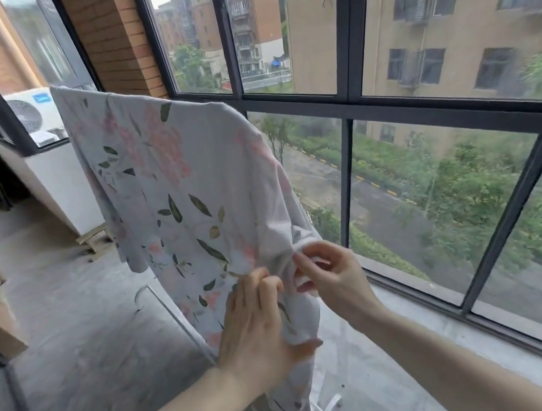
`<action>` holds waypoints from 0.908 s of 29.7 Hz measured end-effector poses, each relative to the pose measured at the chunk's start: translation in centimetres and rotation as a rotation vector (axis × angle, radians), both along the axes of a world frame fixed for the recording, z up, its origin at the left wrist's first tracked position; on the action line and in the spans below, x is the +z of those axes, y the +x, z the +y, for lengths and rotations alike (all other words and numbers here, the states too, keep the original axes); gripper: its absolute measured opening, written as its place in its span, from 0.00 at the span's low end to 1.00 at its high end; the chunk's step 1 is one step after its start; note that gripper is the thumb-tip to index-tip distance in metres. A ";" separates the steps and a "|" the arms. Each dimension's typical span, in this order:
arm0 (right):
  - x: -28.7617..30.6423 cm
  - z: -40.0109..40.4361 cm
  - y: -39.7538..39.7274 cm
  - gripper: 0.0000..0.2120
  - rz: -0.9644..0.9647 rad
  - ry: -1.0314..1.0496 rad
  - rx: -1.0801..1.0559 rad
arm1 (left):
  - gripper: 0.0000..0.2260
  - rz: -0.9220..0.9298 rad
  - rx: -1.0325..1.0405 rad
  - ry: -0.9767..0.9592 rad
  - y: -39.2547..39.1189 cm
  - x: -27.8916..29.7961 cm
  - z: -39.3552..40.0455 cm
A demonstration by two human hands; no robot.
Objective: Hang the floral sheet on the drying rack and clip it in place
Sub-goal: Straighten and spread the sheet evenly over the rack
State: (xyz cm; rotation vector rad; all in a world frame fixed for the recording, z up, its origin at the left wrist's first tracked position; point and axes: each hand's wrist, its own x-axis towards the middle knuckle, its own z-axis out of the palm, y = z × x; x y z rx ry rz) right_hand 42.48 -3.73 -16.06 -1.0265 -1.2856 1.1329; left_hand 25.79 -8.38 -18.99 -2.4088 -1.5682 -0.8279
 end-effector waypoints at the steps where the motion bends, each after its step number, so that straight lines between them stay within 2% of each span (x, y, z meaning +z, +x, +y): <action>1: 1.6 0.2 -0.4 0.07 0.046 0.039 0.002 | 0.39 -0.045 0.026 0.021 0.2 0.7 0.6; 4: 5.6 0.8 -1.6 0.07 0.106 0.157 0.025 | 0.37 -0.202 0.042 0.084 1.0 2.9 3.0; 7: 9.0 1.5 -2.0 0.08 0.110 0.258 0.036 | 0.23 -0.306 0.056 0.167 0.1 6.1 5.1; 9: 10.8 2.2 -1.7 0.09 0.089 0.321 0.028 | 0.17 -0.260 0.042 0.246 -1.6 8.7 5.9; 14: 14.1 3.7 -0.6 0.11 0.017 0.448 -0.055 | 0.07 0.041 -0.086 0.485 -4.4 15.8 7.9; 16: 14.7 3.9 -0.3 0.13 -0.022 0.482 -0.091 | 0.08 0.107 -0.116 0.517 -4.6 18.1 9.0; 20: 14.6 3.9 0.1 0.10 -0.142 0.620 -0.107 | 0.10 0.158 -0.121 0.521 -5.0 21.1 11.4; 23: 12.4 3.7 0.1 0.04 -0.372 0.770 -0.150 | 0.14 0.164 -0.093 0.470 -4.7 22.3 12.1; 25: 10.3 3.4 -0.1 0.06 -0.533 0.757 -0.236 | 0.14 0.158 -0.061 0.450 -4.3 22.7 12.0; 27: 9.1 3.0 -0.4 0.10 -0.577 0.658 -0.232 | 0.16 0.144 -0.036 0.419 -4.1 23.3 11.5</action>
